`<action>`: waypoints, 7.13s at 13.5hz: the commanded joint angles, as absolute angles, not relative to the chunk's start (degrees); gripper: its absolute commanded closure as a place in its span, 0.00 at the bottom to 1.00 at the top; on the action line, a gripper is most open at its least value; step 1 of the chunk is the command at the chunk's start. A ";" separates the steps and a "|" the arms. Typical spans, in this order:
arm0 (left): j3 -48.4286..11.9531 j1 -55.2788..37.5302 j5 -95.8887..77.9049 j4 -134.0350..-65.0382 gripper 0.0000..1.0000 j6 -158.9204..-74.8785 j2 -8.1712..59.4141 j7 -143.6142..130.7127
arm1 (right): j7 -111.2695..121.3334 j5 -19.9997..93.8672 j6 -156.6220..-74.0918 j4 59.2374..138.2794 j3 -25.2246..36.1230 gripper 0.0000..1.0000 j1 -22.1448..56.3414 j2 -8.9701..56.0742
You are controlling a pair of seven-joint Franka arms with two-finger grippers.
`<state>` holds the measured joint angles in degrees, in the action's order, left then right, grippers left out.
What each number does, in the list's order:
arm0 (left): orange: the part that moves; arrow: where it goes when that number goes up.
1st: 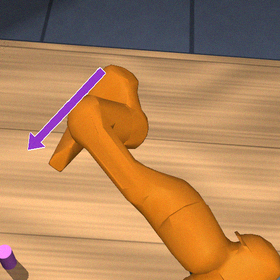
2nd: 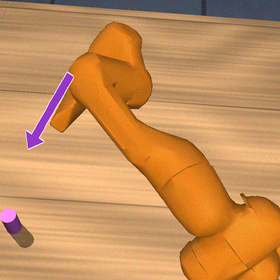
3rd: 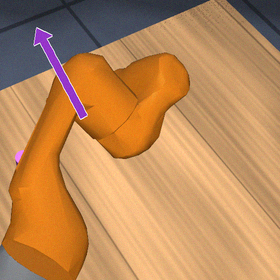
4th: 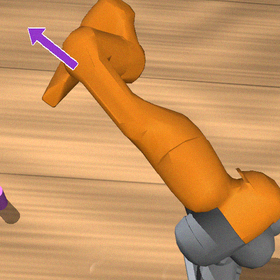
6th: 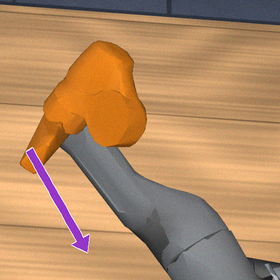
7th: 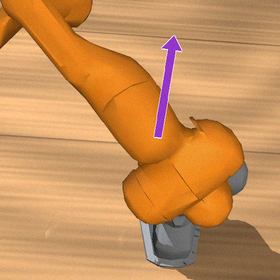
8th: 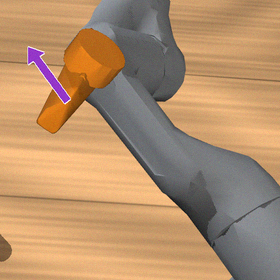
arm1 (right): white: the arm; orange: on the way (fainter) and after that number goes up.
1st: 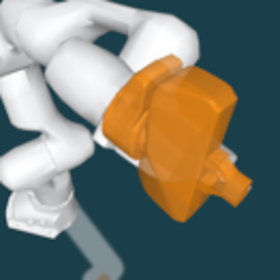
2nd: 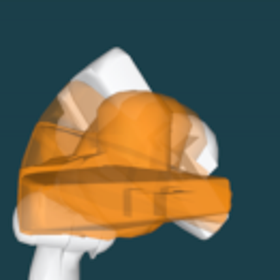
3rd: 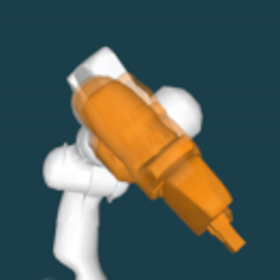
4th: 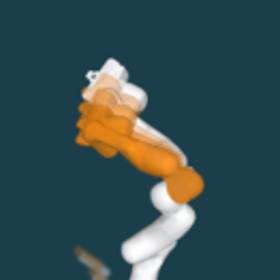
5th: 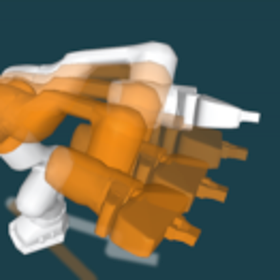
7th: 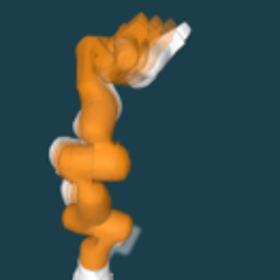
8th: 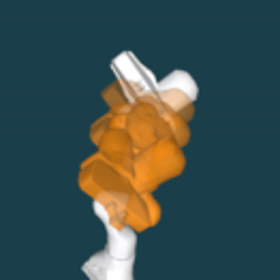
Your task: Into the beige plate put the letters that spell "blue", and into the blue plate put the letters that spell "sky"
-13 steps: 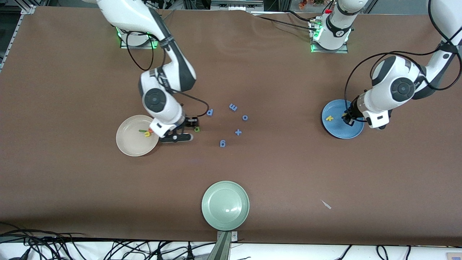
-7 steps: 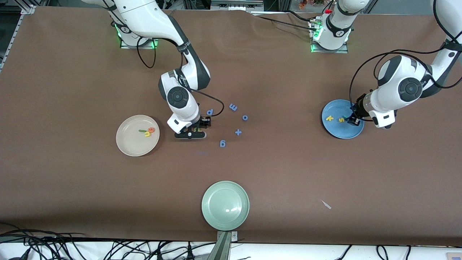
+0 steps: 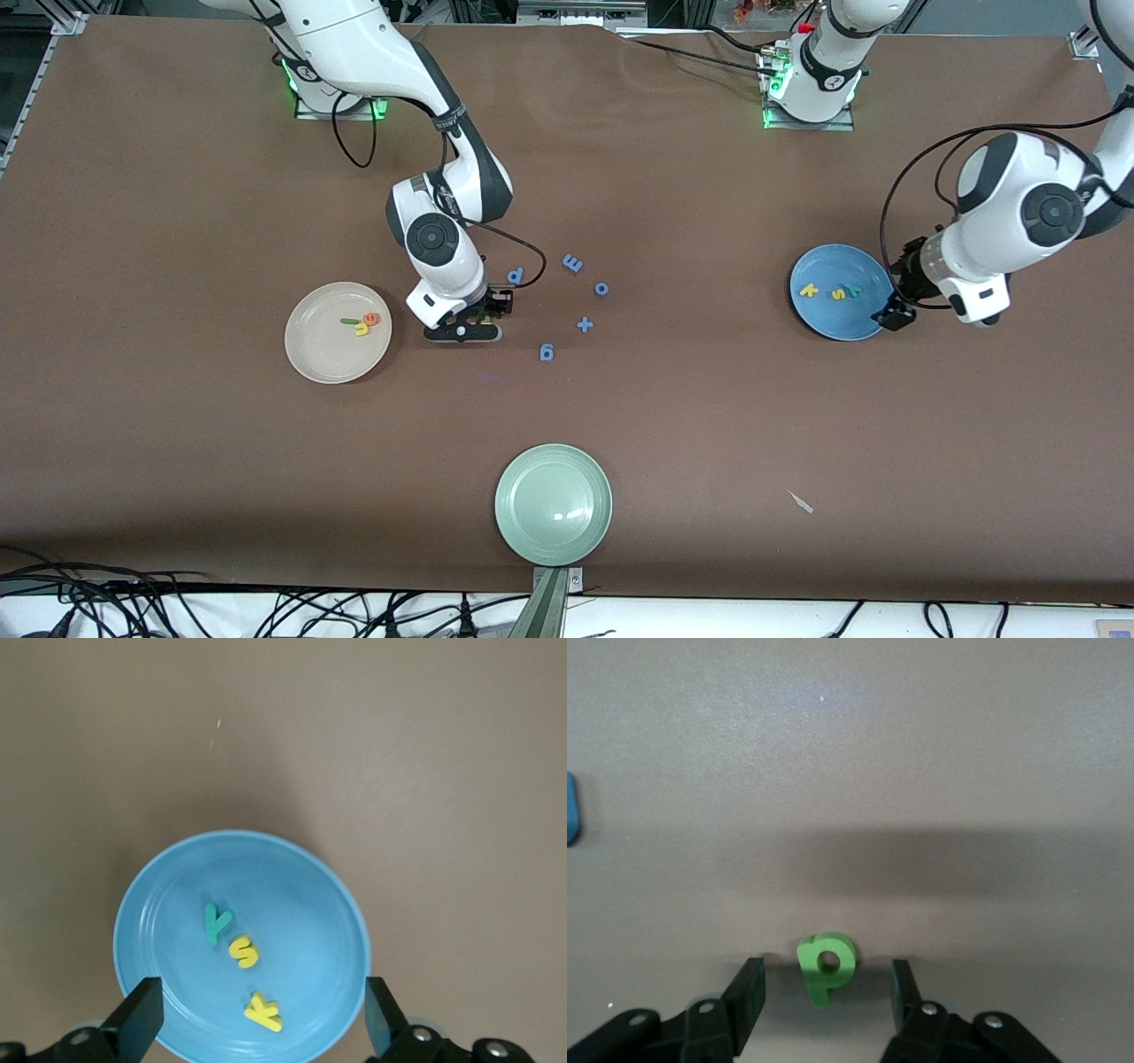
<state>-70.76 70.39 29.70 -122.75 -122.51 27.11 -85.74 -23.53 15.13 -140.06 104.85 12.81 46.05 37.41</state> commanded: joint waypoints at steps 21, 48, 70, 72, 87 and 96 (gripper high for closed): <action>-2.64 10.21 -5.45 -94.40 0.00 -93.52 2.29 -25.44 | 20.48 16.08 -127.09 111.18 38.06 0.43 44.82 31.20; 0.62 -0.97 1.14 -84.73 0.00 -87.45 4.92 -2.56 | -1.23 2.64 -91.14 96.30 4.22 0.00 15.74 0.30; -0.62 -1.06 2.81 -83.14 0.00 -86.66 5.10 -2.73 | -0.88 -2.82 -88.95 90.70 3.95 0.00 12.92 1.05; -0.62 -1.05 2.46 -83.14 0.00 -86.66 5.01 -3.25 | -0.97 -2.64 -88.86 90.70 3.87 0.00 13.01 1.32; -0.35 -0.35 1.85 -83.06 0.00 -86.75 5.10 -2.81 | -1.41 2.20 -88.07 91.14 8.09 0.00 12.92 1.41; -0.35 -0.35 1.85 -83.06 0.00 -87.98 5.10 -2.72 | -1.41 2.02 -87.71 91.05 8.00 0.00 12.92 1.41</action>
<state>-0.20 -0.54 1.07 -84.88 -88.20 4.26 -3.89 -0.88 1.41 -88.83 92.12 8.06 13.20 1.07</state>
